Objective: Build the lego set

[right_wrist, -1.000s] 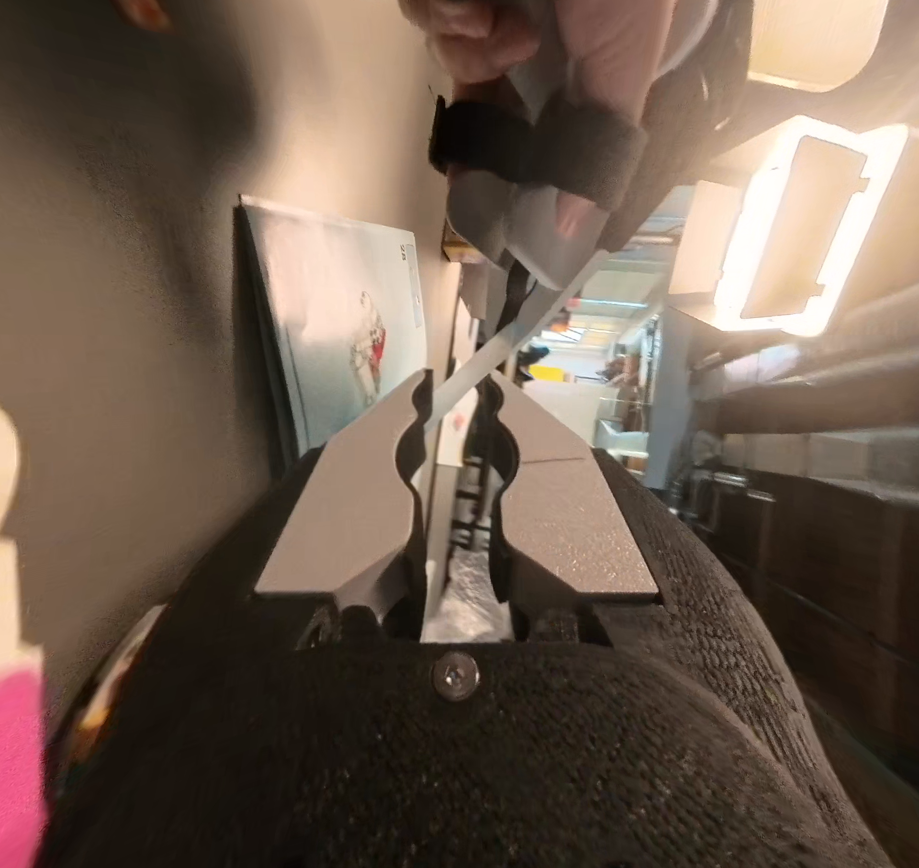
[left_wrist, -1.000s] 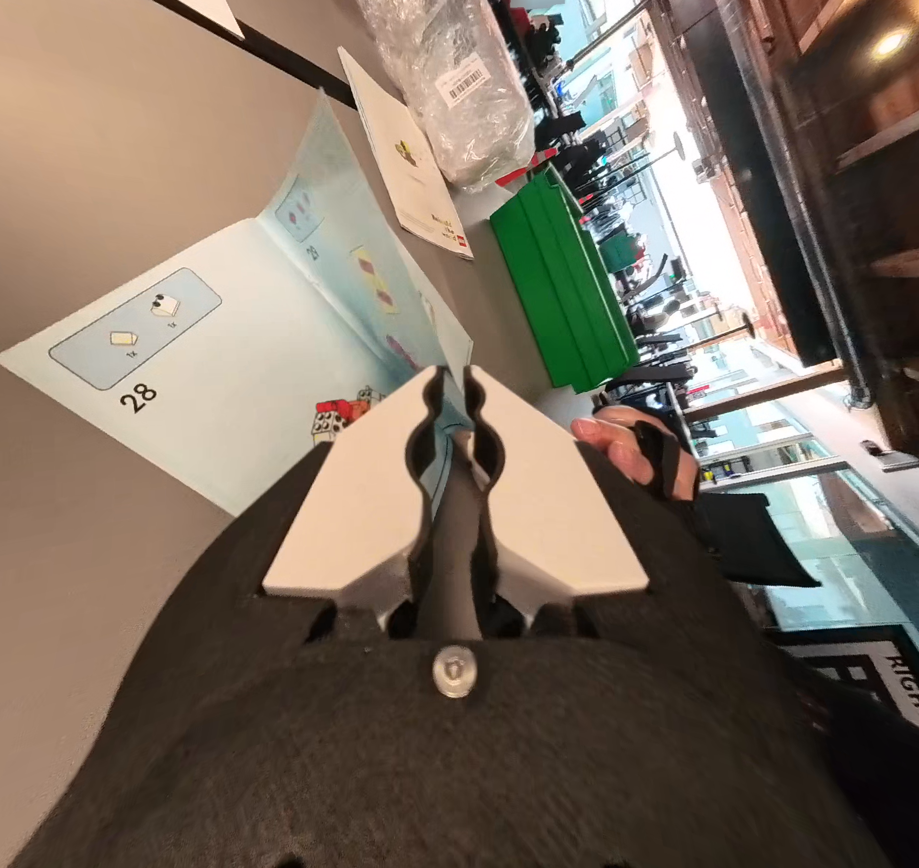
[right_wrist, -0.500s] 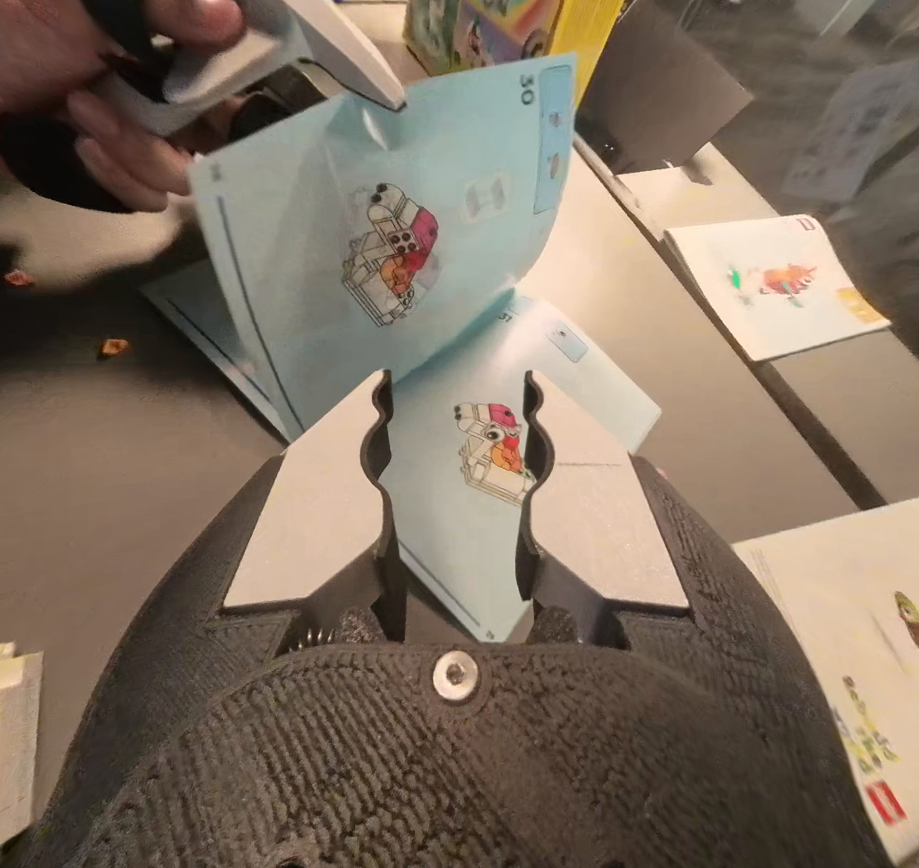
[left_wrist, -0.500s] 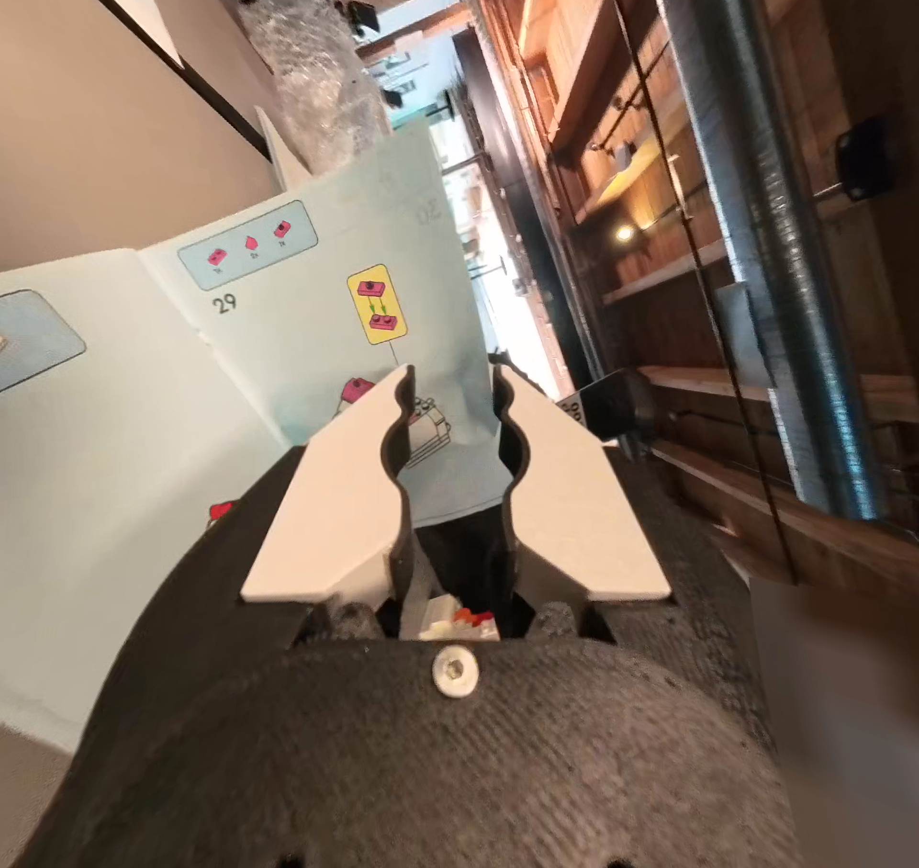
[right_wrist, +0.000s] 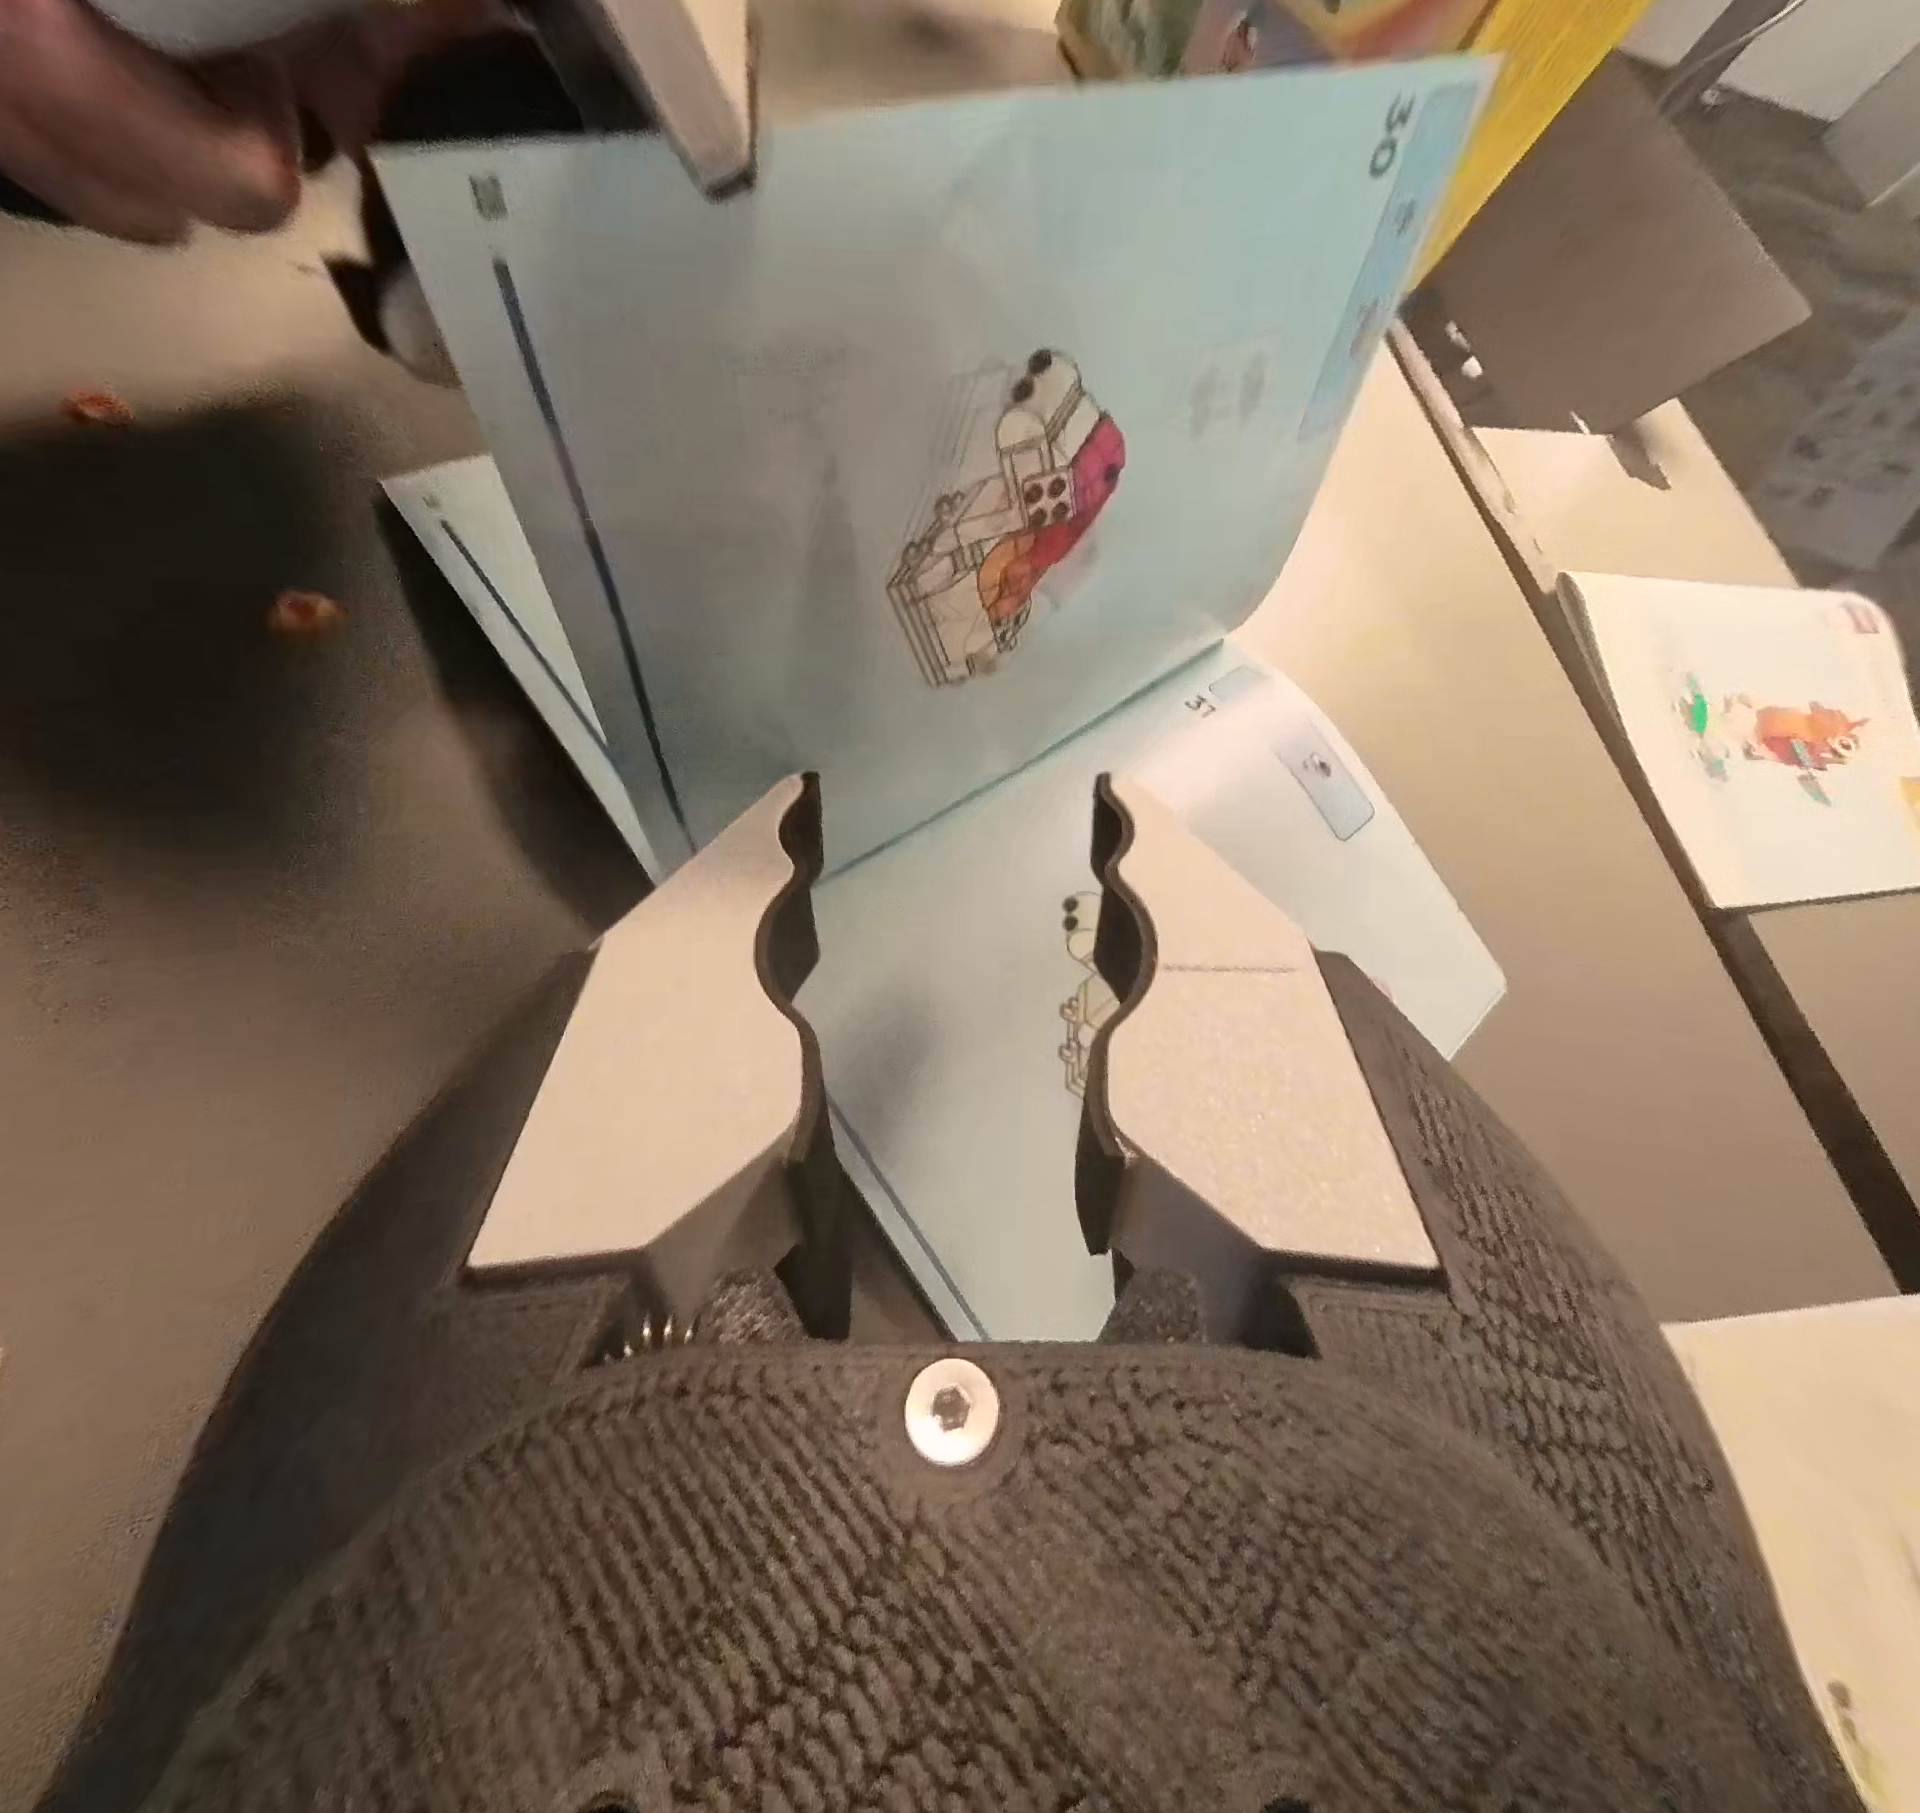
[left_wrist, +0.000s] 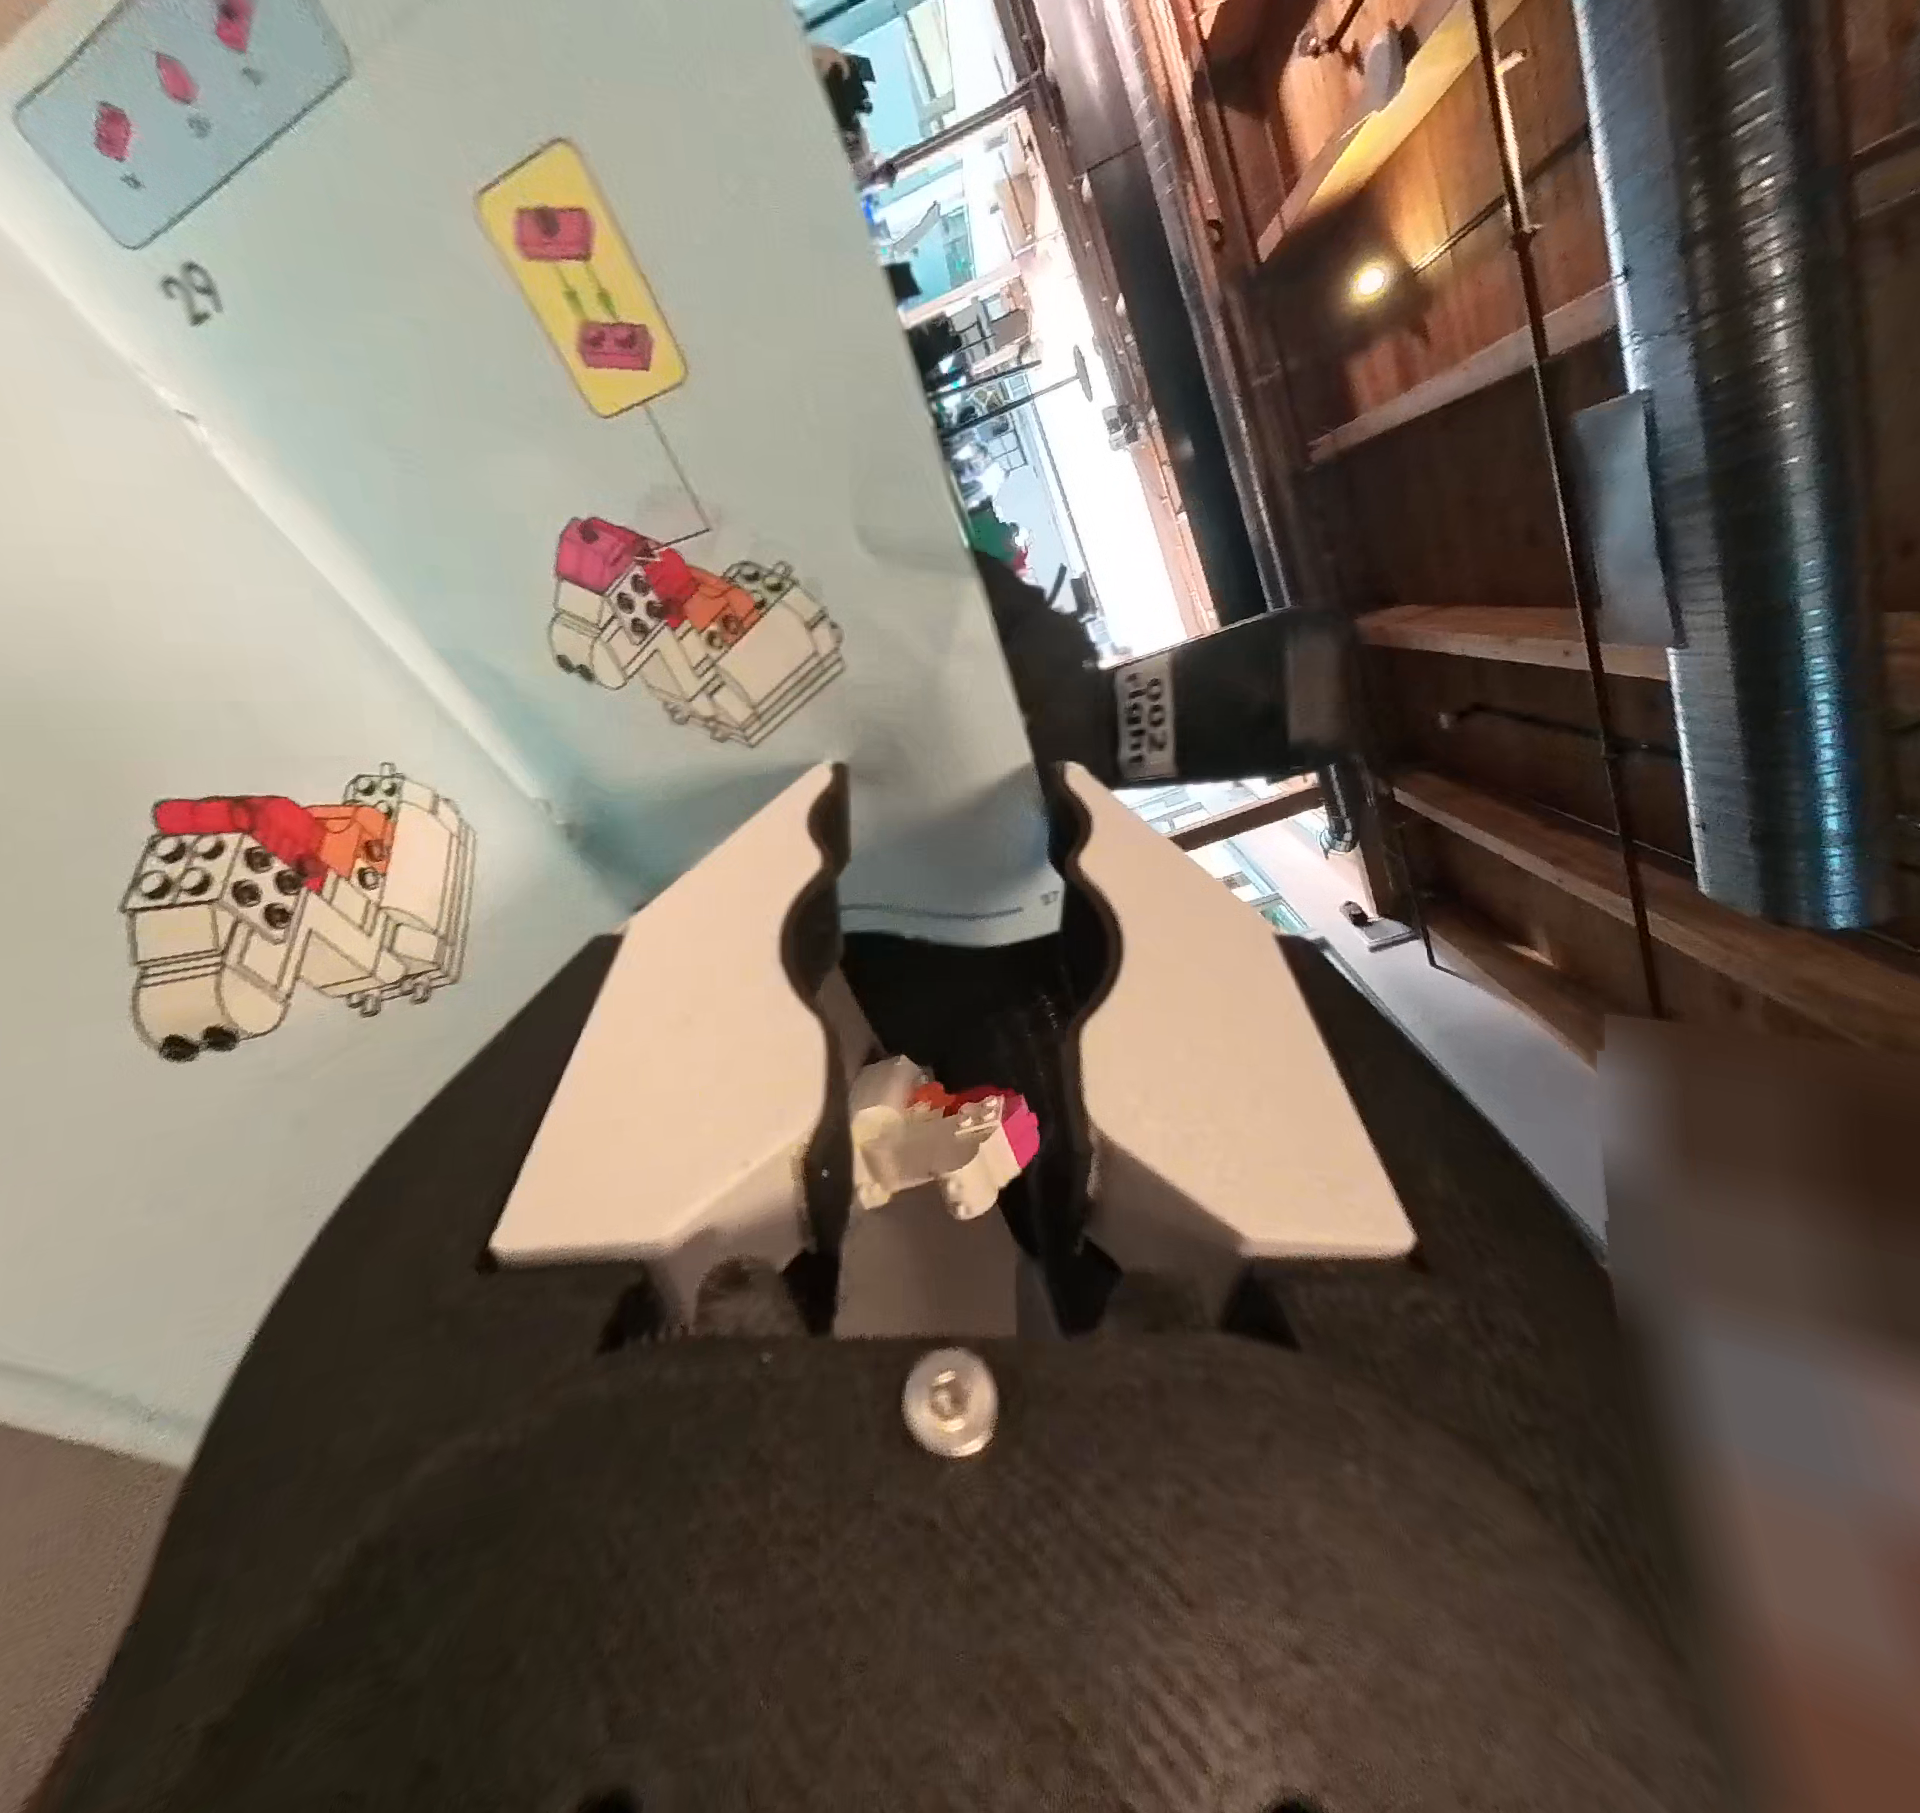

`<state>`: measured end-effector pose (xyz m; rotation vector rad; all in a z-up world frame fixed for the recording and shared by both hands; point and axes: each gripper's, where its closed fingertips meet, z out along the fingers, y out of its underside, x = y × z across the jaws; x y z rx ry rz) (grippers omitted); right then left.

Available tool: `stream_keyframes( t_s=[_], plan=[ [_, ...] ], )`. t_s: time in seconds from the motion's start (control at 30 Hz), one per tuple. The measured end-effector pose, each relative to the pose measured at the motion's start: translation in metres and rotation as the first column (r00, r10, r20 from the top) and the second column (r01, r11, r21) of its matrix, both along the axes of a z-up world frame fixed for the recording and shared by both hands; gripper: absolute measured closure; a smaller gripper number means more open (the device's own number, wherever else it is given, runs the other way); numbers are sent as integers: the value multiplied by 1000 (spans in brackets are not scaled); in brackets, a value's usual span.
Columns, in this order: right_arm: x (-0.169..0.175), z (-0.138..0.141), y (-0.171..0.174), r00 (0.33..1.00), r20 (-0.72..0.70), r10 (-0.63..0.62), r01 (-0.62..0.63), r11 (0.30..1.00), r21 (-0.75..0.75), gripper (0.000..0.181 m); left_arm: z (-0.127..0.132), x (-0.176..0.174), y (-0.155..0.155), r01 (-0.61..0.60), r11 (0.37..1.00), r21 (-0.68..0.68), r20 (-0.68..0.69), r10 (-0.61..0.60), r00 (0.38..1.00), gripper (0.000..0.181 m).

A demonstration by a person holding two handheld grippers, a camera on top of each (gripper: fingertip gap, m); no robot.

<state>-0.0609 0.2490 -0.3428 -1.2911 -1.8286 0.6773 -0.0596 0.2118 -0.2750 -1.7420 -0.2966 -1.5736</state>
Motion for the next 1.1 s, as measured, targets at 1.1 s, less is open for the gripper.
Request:
stream_keyframes(
  t_s=[1.1],
  plan=[
    [-21, -22, -22, 997, 79, 2, 9, 990, -141, 143, -66, -39, -37, -94, 958, -272, -525, -65, 849, 164]
  ],
)
